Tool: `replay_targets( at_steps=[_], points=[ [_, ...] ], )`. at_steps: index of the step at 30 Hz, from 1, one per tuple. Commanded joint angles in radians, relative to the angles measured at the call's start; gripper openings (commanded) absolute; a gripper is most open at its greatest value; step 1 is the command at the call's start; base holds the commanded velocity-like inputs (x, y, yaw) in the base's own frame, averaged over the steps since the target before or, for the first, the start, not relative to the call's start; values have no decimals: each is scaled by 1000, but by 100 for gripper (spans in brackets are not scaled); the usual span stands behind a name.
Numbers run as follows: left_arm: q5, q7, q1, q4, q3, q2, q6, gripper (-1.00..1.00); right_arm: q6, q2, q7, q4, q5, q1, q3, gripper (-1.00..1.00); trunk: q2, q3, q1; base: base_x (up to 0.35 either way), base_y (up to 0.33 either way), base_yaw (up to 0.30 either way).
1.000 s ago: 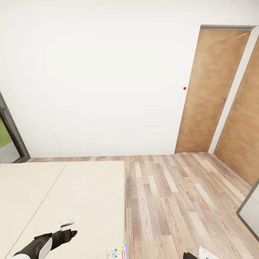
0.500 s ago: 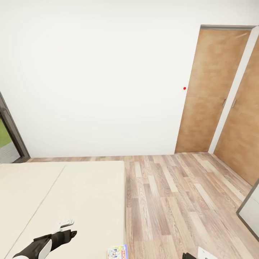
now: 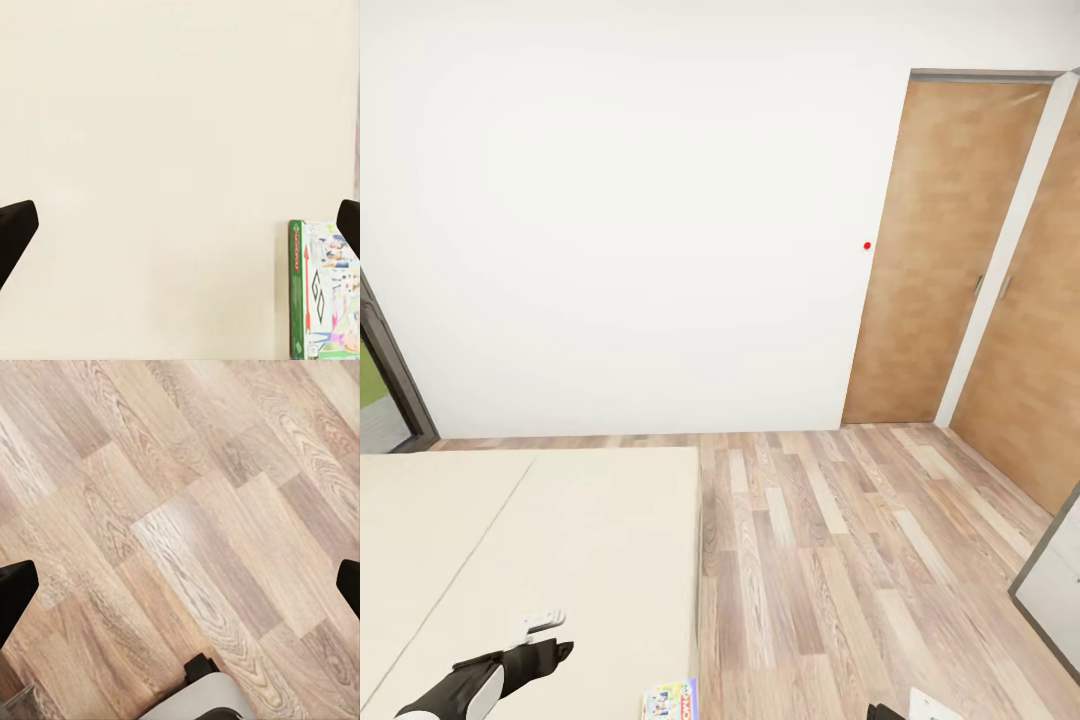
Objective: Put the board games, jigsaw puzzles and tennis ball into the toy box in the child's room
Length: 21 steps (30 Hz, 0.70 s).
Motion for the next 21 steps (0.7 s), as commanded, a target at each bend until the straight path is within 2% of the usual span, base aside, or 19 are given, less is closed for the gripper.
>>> replay_targets(
  at_steps=[1, 10, 21],
  points=[
    [4, -5, -1, -2, 6, 0, 9, 100, 4, -1, -8, -2, -4, -1, 6, 100, -2, -2, 1, 0, -13, 19],
    [4, -5, 0, -2, 6, 0, 9, 100, 3, -2, -9, -2, -5, -1, 6, 100, -2, -2, 1, 0, -4, 149],
    [3, -5, 3, -2, 6, 0, 9, 100, -1, -1, -7, 14, -5, -1, 7, 100, -2, -2, 1, 0, 0, 14]
  ],
)
